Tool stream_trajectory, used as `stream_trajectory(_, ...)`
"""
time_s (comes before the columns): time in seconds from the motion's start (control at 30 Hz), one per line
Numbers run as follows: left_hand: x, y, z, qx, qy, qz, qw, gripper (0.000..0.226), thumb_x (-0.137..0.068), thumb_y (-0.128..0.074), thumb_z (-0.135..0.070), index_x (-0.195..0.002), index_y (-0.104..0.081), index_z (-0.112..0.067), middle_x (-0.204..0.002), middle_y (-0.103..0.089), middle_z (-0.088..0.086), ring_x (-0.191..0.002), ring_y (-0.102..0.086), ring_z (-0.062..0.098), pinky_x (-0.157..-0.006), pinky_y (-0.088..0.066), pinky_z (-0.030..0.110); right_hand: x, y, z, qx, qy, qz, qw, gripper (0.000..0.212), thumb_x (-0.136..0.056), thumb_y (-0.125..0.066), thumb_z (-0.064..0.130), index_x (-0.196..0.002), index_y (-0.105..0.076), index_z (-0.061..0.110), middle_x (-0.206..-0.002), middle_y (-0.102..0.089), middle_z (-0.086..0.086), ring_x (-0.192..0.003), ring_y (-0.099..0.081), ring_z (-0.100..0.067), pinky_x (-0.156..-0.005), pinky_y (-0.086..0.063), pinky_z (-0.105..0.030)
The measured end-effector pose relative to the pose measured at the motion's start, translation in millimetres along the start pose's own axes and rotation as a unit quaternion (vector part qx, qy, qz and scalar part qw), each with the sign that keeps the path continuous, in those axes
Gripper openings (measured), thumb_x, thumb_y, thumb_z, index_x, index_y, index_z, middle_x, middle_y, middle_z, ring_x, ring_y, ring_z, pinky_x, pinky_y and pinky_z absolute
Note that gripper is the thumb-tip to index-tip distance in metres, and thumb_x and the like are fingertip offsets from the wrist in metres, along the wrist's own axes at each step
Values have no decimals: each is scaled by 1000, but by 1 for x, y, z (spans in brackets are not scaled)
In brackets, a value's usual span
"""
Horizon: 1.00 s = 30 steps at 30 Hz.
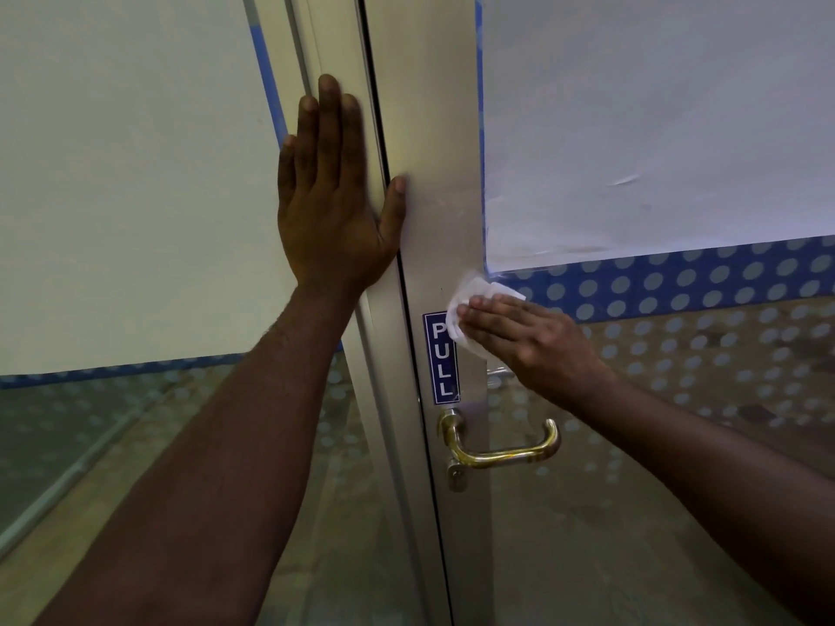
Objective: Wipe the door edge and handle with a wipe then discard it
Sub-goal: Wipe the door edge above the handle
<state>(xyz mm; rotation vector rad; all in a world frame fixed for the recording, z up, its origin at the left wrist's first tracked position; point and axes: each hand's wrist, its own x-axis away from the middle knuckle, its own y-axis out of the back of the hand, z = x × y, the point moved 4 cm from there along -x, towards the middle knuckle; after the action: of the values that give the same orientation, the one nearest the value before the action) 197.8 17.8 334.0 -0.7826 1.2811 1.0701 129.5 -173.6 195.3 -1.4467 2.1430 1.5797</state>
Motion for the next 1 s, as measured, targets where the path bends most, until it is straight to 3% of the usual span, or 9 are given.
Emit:
stream_trajectory(0.07, 3, 0, -1, 2, -1, 1, 1000, 70, -104, -35, -51, -153, -28, -1, -160, -28, 21, -150, -23, 34, -125, -19, 44, 1, -1, 6, 10, 26, 0, 1000, 54, -79, -61, 1, -133, -54, 8, -136, -56, -11, -126, -53, -24, -107, -39, -40)
stream_trajectory(0.2, 4, 0, -2, 5, 0, 6, 1000, 70, -104, -34, -51, -154, -27, -2, -161, -27, 20, -150, -22, 34, -125, -19, 45, 30, -19, 21, 20, 123, 129, 984, 69, -61, -88, 9, -124, -61, 11, -130, -62, -5, -121, -58, -17, -105, -40, -34)
stream_trajectory(0.27, 5, -1, -1, 3, 1, 5, 1000, 71, -104, -34, -51, -154, -27, -1, -160, -27, 21, -150, -22, 35, -125, -19, 45, 28, -14, 15, 33, 113, 109, 987, 65, -62, -86, 8, -123, -63, 10, -128, -64, -6, -119, -59, -17, -105, -37, -33)
stream_trajectory(0.4, 5, -2, -1, 1, -1, 1, 1000, 71, -104, -33, -52, -153, -29, -1, -159, -28, 22, -149, -24, 36, -124, -18, 45, 6, -4, 7, 17, 32, 29, 999, 53, -78, -64, 1, -130, -56, 7, -133, -59, -11, -124, -56, -24, -108, -37, -39)
stream_trajectory(0.47, 4, -2, -1, -1, -1, 1, 1000, 71, -104, -34, -52, -153, -29, -1, -159, -29, 22, -149, -25, 36, -124, -18, 45, 7, -15, 19, 11, 53, 49, 997, 56, -78, -65, 2, -132, -54, 9, -135, -57, -10, -127, -53, -23, -110, -34, -38)
stream_trajectory(0.6, 4, -1, -1, 0, 0, -2, 1000, 70, -104, -34, -51, -153, -29, -1, -159, -29, 22, -149, -25, 36, -124, -17, 44, 25, -35, 41, 7, 113, 136, 984, 66, -64, -86, 10, -125, -62, 14, -132, -61, -3, -125, -54, -16, -109, -29, -32)
stream_trajectory(0.7, 6, -1, -1, 1, 0, -7, 1000, 70, -104, -34, -51, -153, -30, -1, -159, -29, 22, -149, -25, 36, -124, -18, 44, 6, -17, 26, 0, 37, 74, 997, 72, -67, -79, 1, -134, -53, 10, -138, -55, -9, -129, -51, -22, -109, -33, -37)
stream_trajectory(0.8, 4, -1, -1, 0, 1, -5, 1000, 70, -104, -34, -51, -152, -29, 0, -159, -29, 23, -149, -26, 37, -124, -19, 46, -20, -3, 16, -13, 5, 35, 999, 62, -80, -63, -1, -139, -45, 8, -143, -49, -11, -134, -45, -24, -113, -32, -40)
stream_trajectory(1.0, 3, -1, 1, 2, 0, -2, 1000, 70, -104, -34, -51, -153, -29, -1, -159, -29, 22, -149, -25, 36, -124, -19, 45, 9, -34, 38, -24, 104, 177, 978, 68, -72, -80, 10, -135, -52, 15, -142, -52, -5, -134, -45, -20, -107, -43, -40)
